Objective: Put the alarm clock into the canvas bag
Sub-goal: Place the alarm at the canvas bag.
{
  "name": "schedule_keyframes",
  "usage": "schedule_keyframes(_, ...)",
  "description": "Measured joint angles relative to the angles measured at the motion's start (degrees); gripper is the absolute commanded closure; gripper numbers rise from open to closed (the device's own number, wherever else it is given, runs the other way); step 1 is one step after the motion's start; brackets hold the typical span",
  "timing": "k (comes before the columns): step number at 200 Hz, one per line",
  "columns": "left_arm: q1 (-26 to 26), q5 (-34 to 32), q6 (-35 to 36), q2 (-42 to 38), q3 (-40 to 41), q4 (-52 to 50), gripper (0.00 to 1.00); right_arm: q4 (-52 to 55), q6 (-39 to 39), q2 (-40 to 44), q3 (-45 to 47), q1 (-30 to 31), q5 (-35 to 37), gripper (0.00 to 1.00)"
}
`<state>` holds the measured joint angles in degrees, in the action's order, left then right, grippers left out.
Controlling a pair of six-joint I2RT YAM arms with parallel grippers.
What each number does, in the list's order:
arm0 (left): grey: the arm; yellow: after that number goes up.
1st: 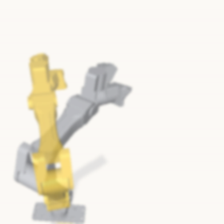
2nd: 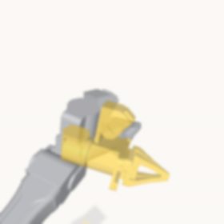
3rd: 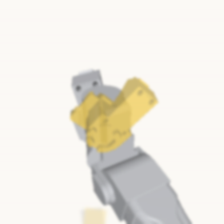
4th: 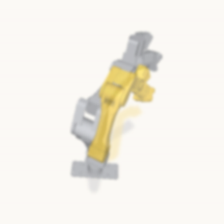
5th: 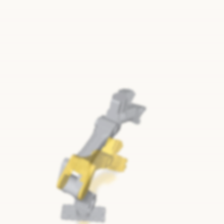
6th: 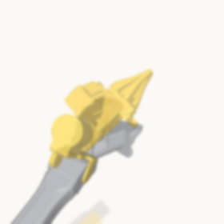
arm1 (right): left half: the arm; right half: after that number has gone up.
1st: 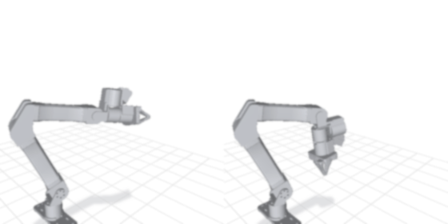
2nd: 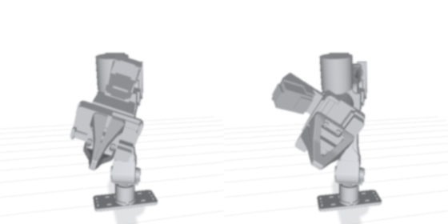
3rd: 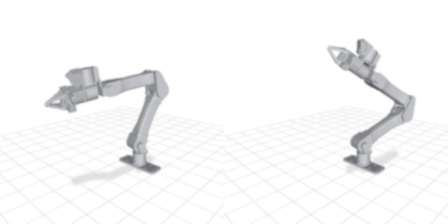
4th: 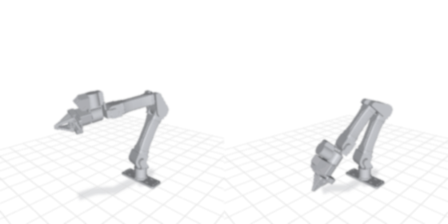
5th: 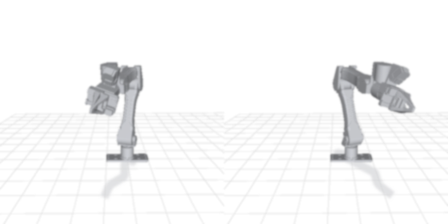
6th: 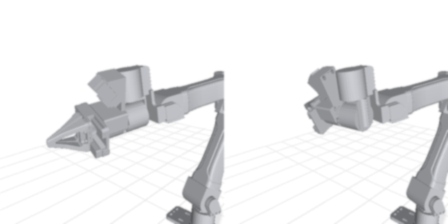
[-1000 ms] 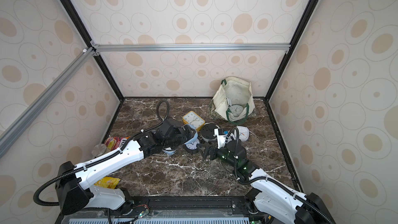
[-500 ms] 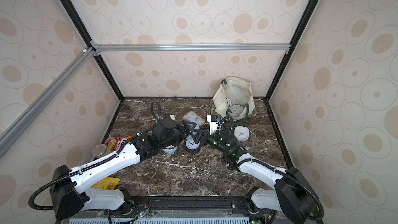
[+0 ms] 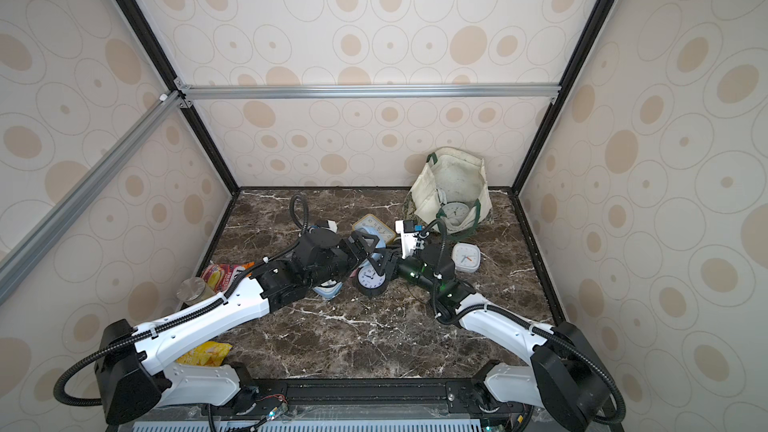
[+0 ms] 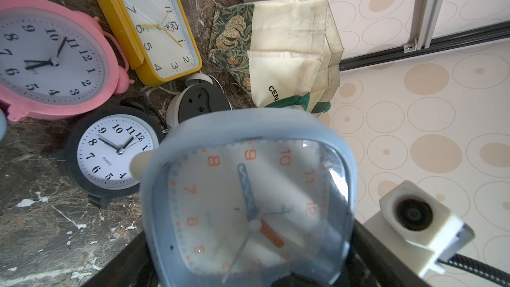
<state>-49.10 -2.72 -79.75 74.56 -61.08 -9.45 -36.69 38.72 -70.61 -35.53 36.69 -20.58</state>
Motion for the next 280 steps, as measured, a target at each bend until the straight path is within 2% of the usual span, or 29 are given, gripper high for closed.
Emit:
schedule_keyframes(18, 0.0, 0.1, 0.0, 0.1, 0.0, 0.0, 0.14, 0.8, -0.7, 0.3, -0.2, 0.0, 0.4, 0.57)
schedule_keyframes(22, 0.0, 0.1, 0.0, 0.1, 0.0, 0.0, 0.04, 1.0, -1.0, 0.3, -0.2, 0.0, 0.6, 0.59)
schedule_keyframes(26, 0.0, 0.1, 0.0, 0.2, 0.0, 0.0, 0.02, 1.2, -1.2, 0.3, -0.3, 0.0, 0.8, 0.62)
schedule_keyframes(44, 0.1, 0.3, 0.3, 0.5, 0.0, 0.1, 0.02, 2.1, -1.9, 0.3, -0.4, 0.1, 1.4, 0.66)
schedule_keyframes(56, 0.2, 0.5, 0.7, 0.5, 0.0, 0.4, 0.02, 2.6, -1.7, 0.3, -0.7, 0.1, 1.9, 0.73)
schedule_keyframes(82, 0.3, 1.2, 2.8, 0.5, 0.0, 1.6, 0.02, 3.7, -1.7, 0.7, -1.2, 0.0, 4.2, 0.77)
schedule_keyframes(127, 0.4, 1.2, 11.1, -1.6, -0.2, 1.6, 0.02, 11.8, -2.1, 3.0, -2.8, -4.1, 9.9, 0.77)
schedule_keyframes(189, 0.5, 1.6, 23.1, -12.6, 1.1, 4.3, 0.02, 16.9, -2.1, 2.3, -10.4, -20.0, 16.0, 0.76)
schedule_keyframes(228, 0.5, 9.0, 27.3, -14.9, 10.7, 11.0, 0.02, 13.9, -1.0, -5.3, -18.4, -27.0, 19.5, 0.76)
schedule_keyframes(251, 0.5, 15.6, 27.7, -14.9, 16.7, 17.4, 0.02, 13.1, -0.7, -10.5, -21.8, -28.1, 22.6, 0.75)
schedule_keyframes(280, 0.5, 19.1, 27.9, -15.7, 19.0, 21.8, 0.02, 13.6, -1.3, -16.9, -27.0, -28.5, 26.9, 0.75)
